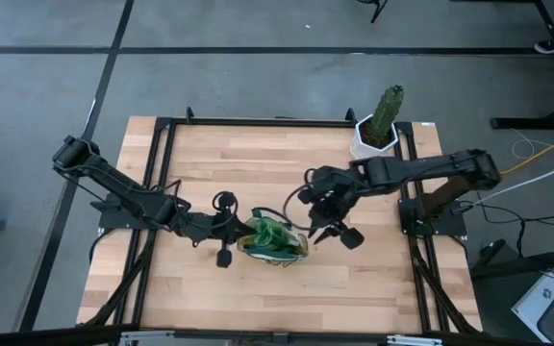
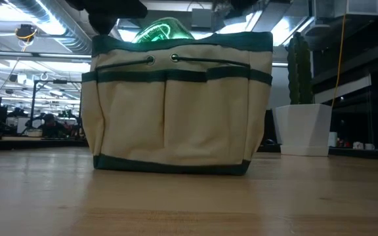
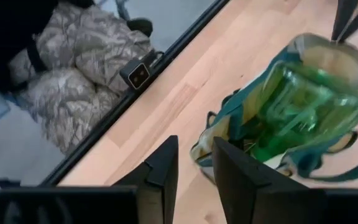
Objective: Pick & Place Garden tools in Gardening bag
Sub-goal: Return to Home Position
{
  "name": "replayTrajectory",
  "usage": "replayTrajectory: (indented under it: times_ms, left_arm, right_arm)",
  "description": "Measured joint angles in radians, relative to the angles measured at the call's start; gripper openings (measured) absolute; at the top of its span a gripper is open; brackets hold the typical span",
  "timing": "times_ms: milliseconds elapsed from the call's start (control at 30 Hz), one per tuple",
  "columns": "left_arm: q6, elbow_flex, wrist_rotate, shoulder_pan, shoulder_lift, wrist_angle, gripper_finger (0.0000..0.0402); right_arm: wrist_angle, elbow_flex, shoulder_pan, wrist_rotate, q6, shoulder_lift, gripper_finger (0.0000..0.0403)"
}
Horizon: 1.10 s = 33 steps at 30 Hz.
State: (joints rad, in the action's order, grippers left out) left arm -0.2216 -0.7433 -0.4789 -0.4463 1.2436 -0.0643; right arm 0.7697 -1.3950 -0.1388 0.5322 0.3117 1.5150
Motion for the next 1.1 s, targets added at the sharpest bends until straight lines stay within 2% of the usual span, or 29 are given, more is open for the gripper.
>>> replayTrajectory:
  times_ms: [133,467,767,833,1000,1100]
  left_arm:
    - [0.025,0.0,0.05,0.028,-0.024,0.004,0.0004]
    - [0.204,0.0,0.327,0.233,-0.102,-0.008,0.0006]
    - [0.22,0.014,0.335,0.379,-0.14,-0.008,0.0008]
    - [0.216,0.072,0.335,0.386,-0.14,-0.096,0.0008]
    - [0.171,0.312,0.335,0.39,-0.171,-0.399,0.0004]
    - [0.143,0.426,0.335,0.39,-0.226,-0.493,0.0005]
  right_arm:
    - [-0.189,0.232,0.0,-0.006,-0.1,-0.145,0.01]
    - [-0.535,0.689,0.0,-0.032,-0.272,-0.549,0.0101]
    - [-0.662,0.993,0.0,-0.149,-0.409,-0.788,0.0101]
    - [-0.678,1.029,0.0,-0.158,-0.416,-0.831,0.0101]
    - [-0.68,1.076,0.0,-0.166,-0.409,-0.911,0.0101]
    - [-0.679,1.097,0.0,-0.166,-0.404,-0.942,0.0101]
